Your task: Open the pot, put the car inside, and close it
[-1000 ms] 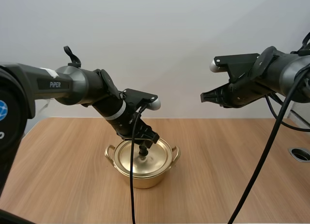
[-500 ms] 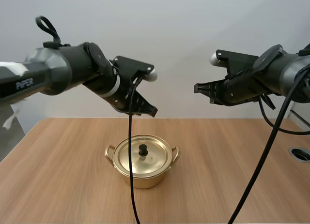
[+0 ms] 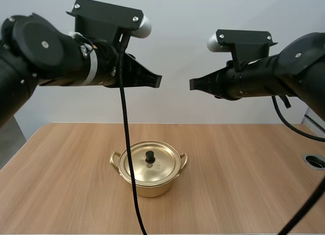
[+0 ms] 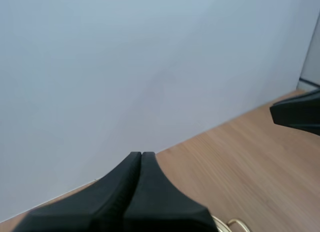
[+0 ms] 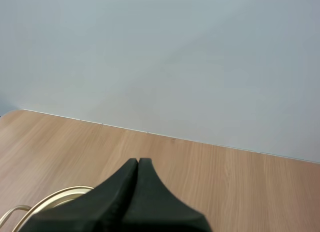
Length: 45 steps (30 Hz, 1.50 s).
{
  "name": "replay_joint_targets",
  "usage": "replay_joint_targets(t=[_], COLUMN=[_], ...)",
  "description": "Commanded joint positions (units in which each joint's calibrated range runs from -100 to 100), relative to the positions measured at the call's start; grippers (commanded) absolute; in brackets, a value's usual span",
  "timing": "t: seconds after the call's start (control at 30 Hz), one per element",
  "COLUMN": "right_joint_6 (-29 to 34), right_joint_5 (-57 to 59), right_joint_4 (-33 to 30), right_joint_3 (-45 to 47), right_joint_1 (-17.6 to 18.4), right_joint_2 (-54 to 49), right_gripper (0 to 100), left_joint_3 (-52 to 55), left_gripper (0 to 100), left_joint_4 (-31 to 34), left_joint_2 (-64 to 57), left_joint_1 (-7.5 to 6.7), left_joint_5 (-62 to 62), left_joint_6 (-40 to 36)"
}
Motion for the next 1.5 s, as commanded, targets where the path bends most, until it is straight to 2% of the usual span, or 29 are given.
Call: replay_joint_targets(t=[0.0, 0.1, 0.17, 0.23, 0.4, 0.67, 0.87, 1.0, 1.3, 1.43, 1.47], right_joint_6=[0.04, 1.5, 4.37, 6.76, 6.91, 6.91, 6.91, 8.12, 3.85, 4.45, 4.82], right_joint_5=[-1.08, -3.63, -4.52, -4.96, -5.36, -7.74, -9.82, -7.16, -31.53, -34.95, -35.16], right_joint_4=[-2.89, -7.73, -11.32, -13.35, -15.3, -14.96, -14.96, -16.06, -15.33, -14.91, -15.44], right_joint_3=[1.25, 3.13, 4.19, 5.18, 8.1, 9.26, 9.26, 9.99, 25.81, 32.44, 34.26], right_joint_1=[0.0, 0.0, 0.0, 0.0, 0.0, 0.0, 0.0, 0.0, 0.0, 0.0, 0.0], right_joint_2=[-7.38, -12.33, -15.02, -16.83, -18.82, -18.82, -18.82, -18.82, -29.33, -33.4, -34.62], right_gripper=[0, 0, 0, 0, 0, 0, 0, 0, 0, 0, 0], left_joint_3=[6.77, 15.08, 19.85, 23.0, 31.54, 45.11, 48.44, 48.57, 54.23, 57.44, 57.44], left_gripper=[0, 0, 0, 0, 0, 0, 0, 0, 0, 0, 0], left_joint_4=[8.06, 16.89, 20.87, 22.3, 24.39, 25.95, 25.95, 25.95, 25.95, 25.95, 25.82], left_joint_2=[-10.07, -16.06, -19.05, -21.01, -25.66, -34.63, -38.23, -39.83, -44.94, -44.94, -44.94], left_joint_1=[-0.01, -0.01, -0.01, -0.01, -0.01, -0.01, -0.01, -0.01, -0.01, -0.01, -0.01], left_joint_5=[-14.39, -26.36, -30.02, -30.21, -32.32, -32.83, -32.83, -32.83, -33.58, -34.21, -28.42], left_joint_6=[-5.55, -11.46, -14.73, -16.08, -16.37, -15.33, -15.33, -15.33, -15.33, -15.33, -15.33])
